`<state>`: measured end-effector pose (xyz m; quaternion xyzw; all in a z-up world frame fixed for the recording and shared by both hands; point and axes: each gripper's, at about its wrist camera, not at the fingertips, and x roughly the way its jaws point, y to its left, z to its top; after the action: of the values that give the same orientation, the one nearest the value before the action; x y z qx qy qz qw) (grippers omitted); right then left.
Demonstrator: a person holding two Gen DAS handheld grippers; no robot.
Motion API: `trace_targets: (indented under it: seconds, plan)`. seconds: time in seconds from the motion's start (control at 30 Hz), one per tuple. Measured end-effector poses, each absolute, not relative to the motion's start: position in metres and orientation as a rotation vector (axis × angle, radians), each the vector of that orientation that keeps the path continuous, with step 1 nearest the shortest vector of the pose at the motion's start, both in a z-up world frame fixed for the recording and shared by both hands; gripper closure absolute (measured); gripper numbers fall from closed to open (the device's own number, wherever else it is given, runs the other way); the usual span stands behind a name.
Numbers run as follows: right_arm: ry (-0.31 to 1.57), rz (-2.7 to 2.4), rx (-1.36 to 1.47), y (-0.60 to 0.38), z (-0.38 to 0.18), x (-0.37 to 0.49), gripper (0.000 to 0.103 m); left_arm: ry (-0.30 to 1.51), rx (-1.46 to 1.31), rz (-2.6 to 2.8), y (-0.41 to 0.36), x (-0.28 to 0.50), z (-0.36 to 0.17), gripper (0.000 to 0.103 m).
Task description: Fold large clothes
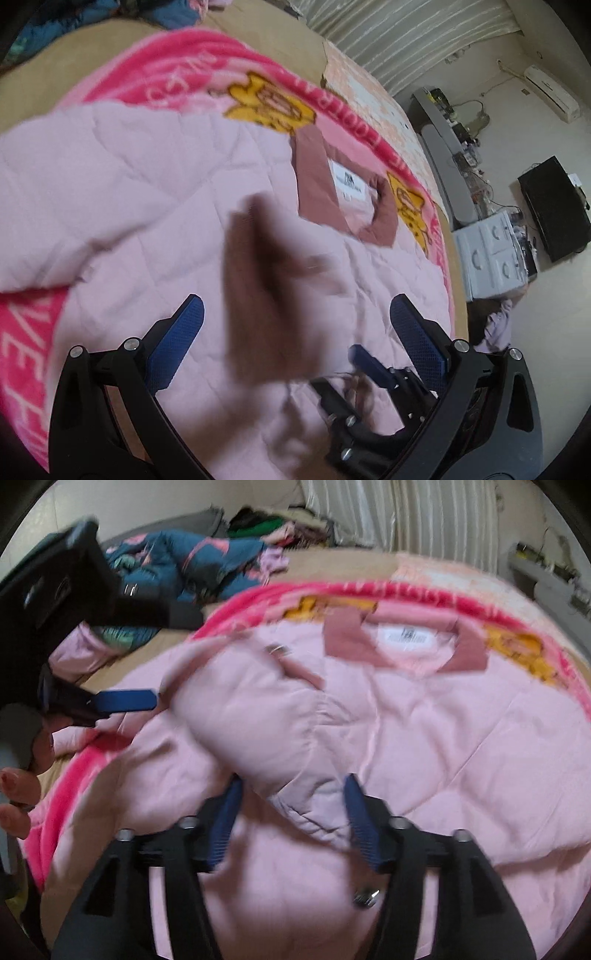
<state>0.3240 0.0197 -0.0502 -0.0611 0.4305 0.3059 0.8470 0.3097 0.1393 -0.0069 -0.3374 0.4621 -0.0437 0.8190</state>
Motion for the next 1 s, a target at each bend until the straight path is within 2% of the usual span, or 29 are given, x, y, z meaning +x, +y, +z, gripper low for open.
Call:
trace_targets:
  seconds: [0.07, 0.13, 0.27, 0.37, 0.4, 0.47, 0.5, 0.6, 0.7, 0.83, 1.0]
  plan:
    - [0.895, 0.659, -0.133, 0.012, -0.045, 0.313, 0.032, 1.020, -0.695, -0.092, 0.131, 0.310, -0.017, 0.008]
    - [0.871, 0.638, -0.126, -0.002, -0.038, 0.306, 0.026, 1.057, -0.689, -0.099, 0.124, 0.311, -0.029, 0.008]
    - [0.852, 0.531, -0.097, -0.045, -0.025, 0.306, 0.026, 1.113, -0.712, -0.089, 0.112, 0.312, -0.054, 0.009]
    - [0.852, 0.413, -0.077, -0.080, -0.022, 0.312, 0.026, 1.068, -0.706, -0.082, 0.109, 0.314, -0.057, 0.013]
    - [0.859, 0.369, -0.065, -0.092, -0.022, 0.315, 0.026, 1.051, -0.704, -0.087, 0.108, 0.313, -0.056, 0.029]
    - [0.868, 0.313, -0.032, -0.113, -0.022, 0.321, 0.026, 1.048, -0.674, -0.075, 0.106, 0.316, -0.055, 0.046]
    - [0.867, 0.285, -0.004, -0.126, -0.020, 0.323, 0.026, 1.036, -0.665, -0.084, 0.105, 0.316, -0.053, 0.062]
    - [0.862, 0.221, 0.058, -0.155, -0.018, 0.329, 0.026, 1.002, -0.567, -0.101, 0.096, 0.317, -0.039, 0.086]
    - [0.846, 0.178, 0.102, -0.175, -0.011, 0.333, 0.026, 0.934, -0.476, -0.140, 0.092, 0.318, -0.007, 0.091]
    - [0.813, 0.158, 0.129, -0.189, 0.002, 0.342, 0.026, 0.799, -0.396, -0.135, 0.106, 0.319, 0.047, 0.091]
    - [0.814, 0.195, 0.080, -0.174, -0.002, 0.359, 0.026, 0.840, -0.381, -0.089, 0.126, 0.324, 0.031, 0.091]
